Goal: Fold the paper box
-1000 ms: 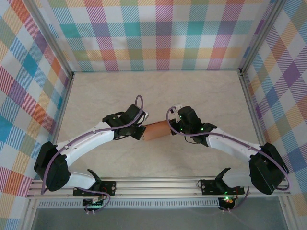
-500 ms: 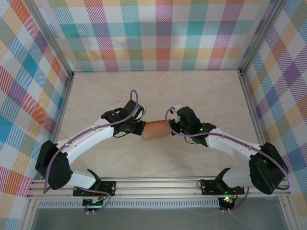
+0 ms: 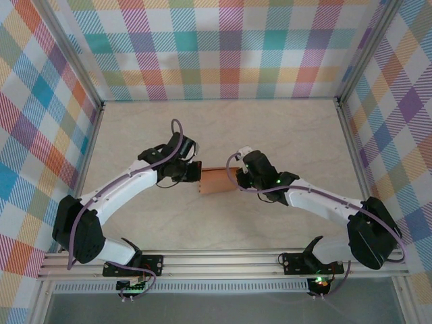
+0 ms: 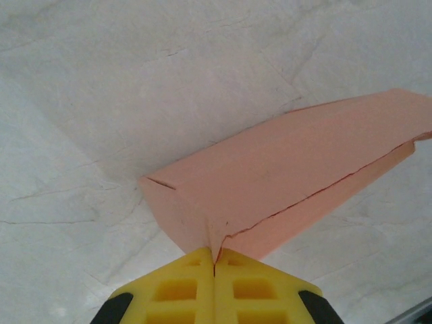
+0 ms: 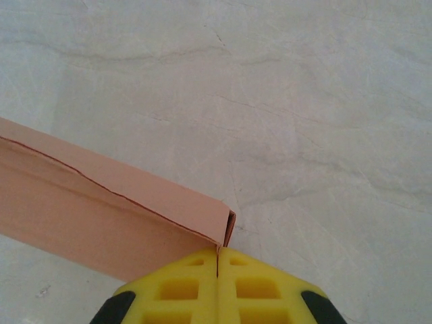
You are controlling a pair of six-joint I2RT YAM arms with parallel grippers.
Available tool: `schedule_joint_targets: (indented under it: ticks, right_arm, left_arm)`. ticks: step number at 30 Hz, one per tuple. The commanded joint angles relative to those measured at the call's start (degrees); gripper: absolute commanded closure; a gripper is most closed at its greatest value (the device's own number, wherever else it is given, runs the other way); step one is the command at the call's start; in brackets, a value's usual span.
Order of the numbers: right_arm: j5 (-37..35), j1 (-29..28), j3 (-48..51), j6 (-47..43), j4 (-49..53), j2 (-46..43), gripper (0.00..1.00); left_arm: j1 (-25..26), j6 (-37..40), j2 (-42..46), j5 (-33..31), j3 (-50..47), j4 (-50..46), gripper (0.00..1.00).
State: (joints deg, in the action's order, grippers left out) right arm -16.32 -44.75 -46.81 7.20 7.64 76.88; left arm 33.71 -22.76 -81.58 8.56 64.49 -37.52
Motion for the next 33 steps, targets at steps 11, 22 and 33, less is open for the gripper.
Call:
schedule_joint_targets:
  ticks: [11, 22, 33]
  right_arm:
    - [-3.23, -3.5, -2.94, -4.61, 4.4, 3.63, 1.0]
    - [-3.36, -3.5, -3.07, -5.25, 4.25, 3.44, 1.0]
    - [-3.98, -3.5, -3.99, -7.18, 4.59, 4.15, 1.0]
  left_arm:
    - [-4.91, -9.08, -0.24, 12.8, -0.92, 7.32, 1.0]
    - [-8.35, -12.19, -0.78, 18.69, -3.08, 10.72, 1.0]
    - [-10.62, -17.41, -0.59, 24.29, -5.54, 16.6, 1.0]
